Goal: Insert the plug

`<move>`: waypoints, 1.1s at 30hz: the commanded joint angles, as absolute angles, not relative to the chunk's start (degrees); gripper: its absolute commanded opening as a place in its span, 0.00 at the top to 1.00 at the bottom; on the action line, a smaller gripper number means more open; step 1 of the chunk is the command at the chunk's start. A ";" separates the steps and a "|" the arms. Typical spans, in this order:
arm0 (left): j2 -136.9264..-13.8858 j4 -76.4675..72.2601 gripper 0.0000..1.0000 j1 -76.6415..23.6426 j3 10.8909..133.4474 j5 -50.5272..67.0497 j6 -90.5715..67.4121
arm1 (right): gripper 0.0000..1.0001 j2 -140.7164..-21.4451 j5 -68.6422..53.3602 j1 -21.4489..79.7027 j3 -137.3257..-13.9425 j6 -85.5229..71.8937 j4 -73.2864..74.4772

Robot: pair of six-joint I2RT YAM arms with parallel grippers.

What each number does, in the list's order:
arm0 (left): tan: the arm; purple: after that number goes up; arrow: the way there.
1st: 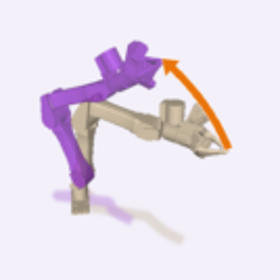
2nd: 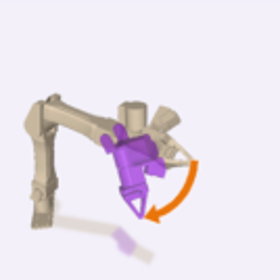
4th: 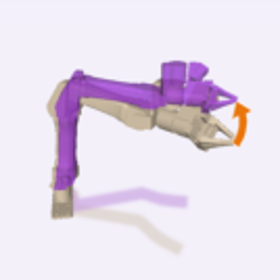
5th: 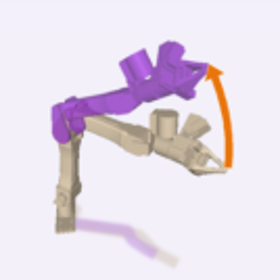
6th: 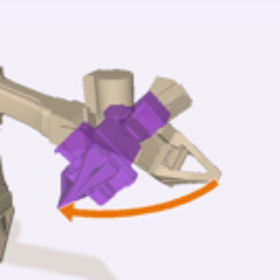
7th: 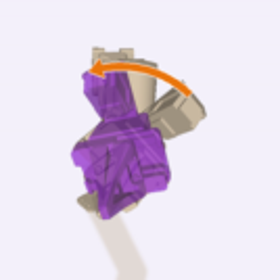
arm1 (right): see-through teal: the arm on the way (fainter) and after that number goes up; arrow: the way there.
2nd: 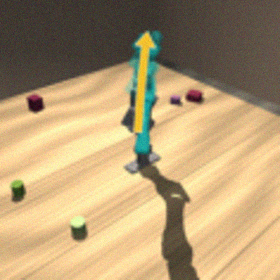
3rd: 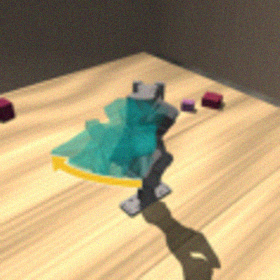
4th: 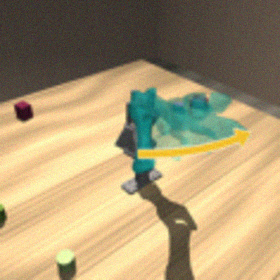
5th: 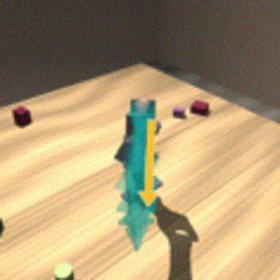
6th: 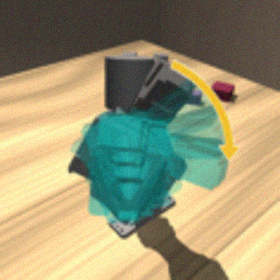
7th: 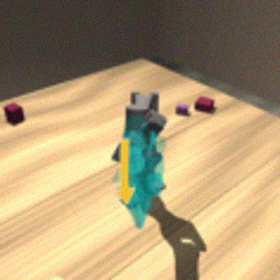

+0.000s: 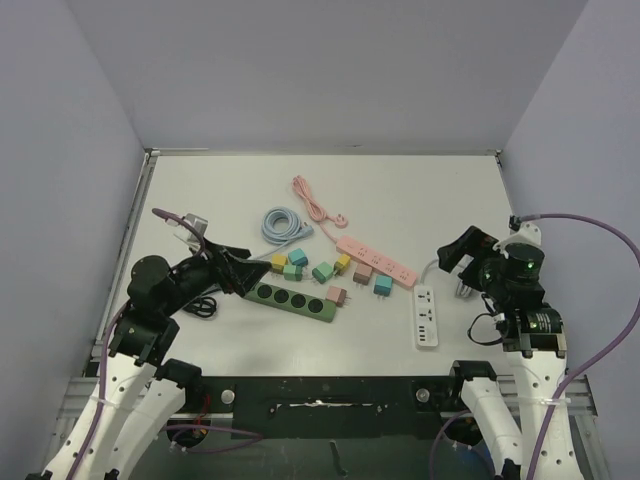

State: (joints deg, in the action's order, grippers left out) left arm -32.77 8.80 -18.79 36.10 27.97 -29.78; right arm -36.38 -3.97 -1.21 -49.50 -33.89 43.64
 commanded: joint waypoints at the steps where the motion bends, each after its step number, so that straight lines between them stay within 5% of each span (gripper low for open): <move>1: -33.39 1.25 0.22 -19.06 37.36 29.49 -32.02 | 0.07 -35.07 -5.62 -1.78 -49.55 -32.47 39.56; 14: -36.48 -3.51 0.22 -19.07 34.12 28.59 -39.06 | 0.14 -43.26 -15.11 5.24 -44.39 -34.76 27.83; 24: -43.11 -0.35 0.23 -19.14 33.15 23.56 -42.29 | 0.20 -68.65 18.29 29.73 -51.49 -43.42 30.64; 33: -46.81 -4.24 0.23 -19.20 30.73 23.03 -42.65 | 0.32 -82.23 18.64 31.79 -52.80 -46.09 28.70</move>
